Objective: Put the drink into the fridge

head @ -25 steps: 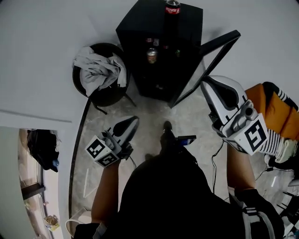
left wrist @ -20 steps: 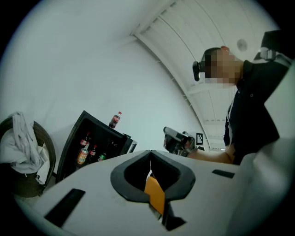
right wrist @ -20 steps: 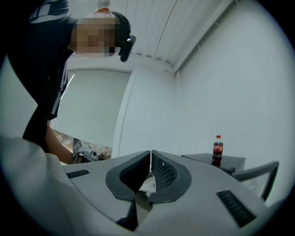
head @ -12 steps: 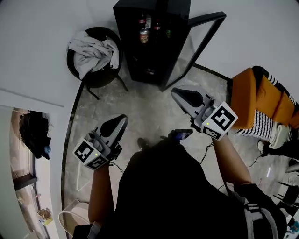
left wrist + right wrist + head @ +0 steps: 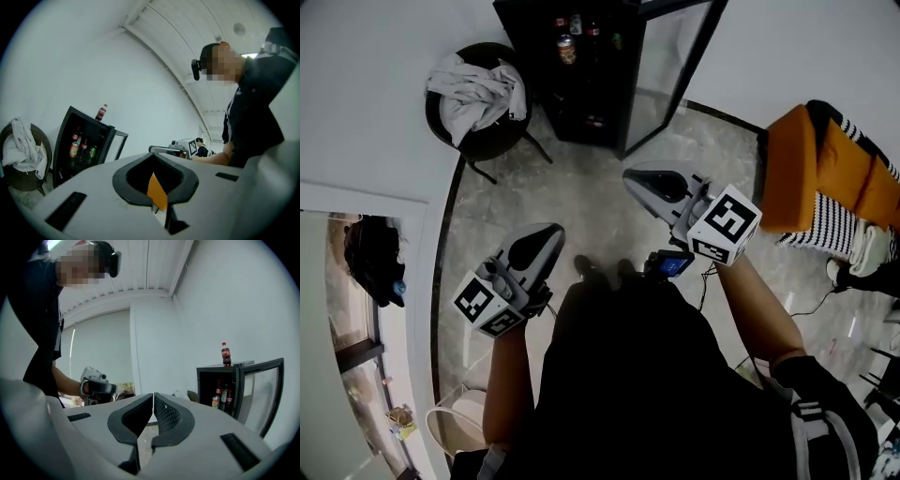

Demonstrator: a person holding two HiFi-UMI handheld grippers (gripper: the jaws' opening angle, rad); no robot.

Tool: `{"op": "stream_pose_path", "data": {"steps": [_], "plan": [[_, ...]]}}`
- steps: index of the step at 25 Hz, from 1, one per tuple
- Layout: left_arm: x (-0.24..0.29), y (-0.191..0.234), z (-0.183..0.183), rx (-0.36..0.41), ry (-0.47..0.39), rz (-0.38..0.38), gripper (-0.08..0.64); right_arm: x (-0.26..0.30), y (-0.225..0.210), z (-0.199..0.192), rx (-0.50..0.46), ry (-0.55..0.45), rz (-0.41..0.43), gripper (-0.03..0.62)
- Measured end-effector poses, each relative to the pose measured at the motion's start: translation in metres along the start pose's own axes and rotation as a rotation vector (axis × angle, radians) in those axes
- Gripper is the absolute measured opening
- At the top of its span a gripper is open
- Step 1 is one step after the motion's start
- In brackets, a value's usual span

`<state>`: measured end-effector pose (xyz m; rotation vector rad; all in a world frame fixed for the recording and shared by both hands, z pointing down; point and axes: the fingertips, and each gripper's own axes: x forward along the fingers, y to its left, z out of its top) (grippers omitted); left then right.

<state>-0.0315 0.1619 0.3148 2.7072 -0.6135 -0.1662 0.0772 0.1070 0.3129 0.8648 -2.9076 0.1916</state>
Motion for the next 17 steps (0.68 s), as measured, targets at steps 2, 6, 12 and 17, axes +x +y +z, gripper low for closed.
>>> {"op": "stream_pose_path", "data": {"steps": [2, 6, 12, 17], "plan": [[0.006, -0.009, -0.008, -0.005, 0.001, -0.003, 0.011, -0.006, 0.008, -0.011, -0.027, 0.033, 0.007, 0.024], [0.016, -0.022, -0.018, -0.001, 0.012, -0.017, 0.011, -0.013, 0.017, -0.015, -0.032, 0.036, 0.026, 0.025], [0.031, -0.040, -0.024, 0.010, 0.028, -0.041, 0.011, -0.029, 0.012, -0.002, -0.041, -0.020, -0.016, 0.025], [0.033, -0.048, -0.035, -0.005, 0.039, -0.045, 0.011, -0.055, -0.019, 0.028, 0.041, -0.211, -0.258, 0.025]]}}
